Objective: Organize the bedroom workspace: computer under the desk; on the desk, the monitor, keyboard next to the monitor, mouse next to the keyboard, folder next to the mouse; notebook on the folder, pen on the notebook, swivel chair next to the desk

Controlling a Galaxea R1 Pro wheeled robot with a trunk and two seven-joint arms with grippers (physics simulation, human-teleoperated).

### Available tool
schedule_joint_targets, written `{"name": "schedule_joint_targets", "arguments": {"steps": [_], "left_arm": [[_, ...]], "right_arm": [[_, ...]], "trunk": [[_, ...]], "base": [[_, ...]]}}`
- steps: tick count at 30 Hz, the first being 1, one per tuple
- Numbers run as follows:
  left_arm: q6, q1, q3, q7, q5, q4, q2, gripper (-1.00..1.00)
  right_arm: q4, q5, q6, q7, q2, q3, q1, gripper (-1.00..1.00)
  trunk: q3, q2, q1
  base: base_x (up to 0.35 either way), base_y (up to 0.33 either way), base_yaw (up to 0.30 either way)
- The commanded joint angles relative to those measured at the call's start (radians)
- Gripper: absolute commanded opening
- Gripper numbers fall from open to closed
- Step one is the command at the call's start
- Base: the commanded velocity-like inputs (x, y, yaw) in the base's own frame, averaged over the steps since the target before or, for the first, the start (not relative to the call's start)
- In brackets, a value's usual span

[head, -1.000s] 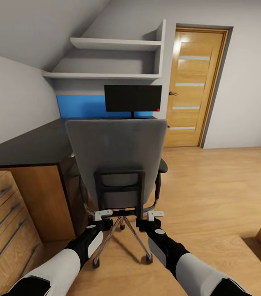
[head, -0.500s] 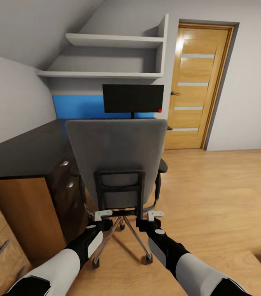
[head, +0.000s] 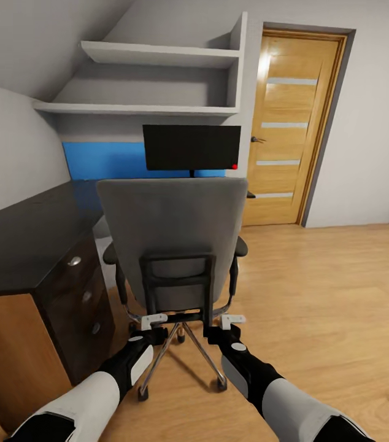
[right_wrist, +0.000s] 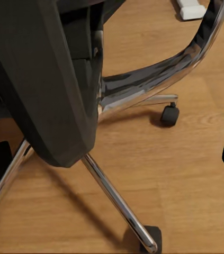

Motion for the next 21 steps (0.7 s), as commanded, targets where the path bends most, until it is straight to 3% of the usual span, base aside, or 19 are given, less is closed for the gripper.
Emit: {"name": "schedule_joint_targets", "arguments": {"steps": [1,21], "left_arm": [[0.005,0.000,-0.009,0.007,0.009,-0.002,0.000,1.00],[0.006,0.000,-0.009,0.007,0.009,-0.001,0.000,1.00]], "right_arm": [[0.000,-0.008,-0.005,-0.006,0.000,0.007,-0.001,1.00],[0.000,-0.009,-0.005,-0.006,0.000,0.007,-0.001,1.00]], "trunk": [[-0.001,0.000,0.000],[-0.001,0.000,0.000]], "base": [[0.322,0.000,-0.002],[0.322,0.000,0.000]]}}
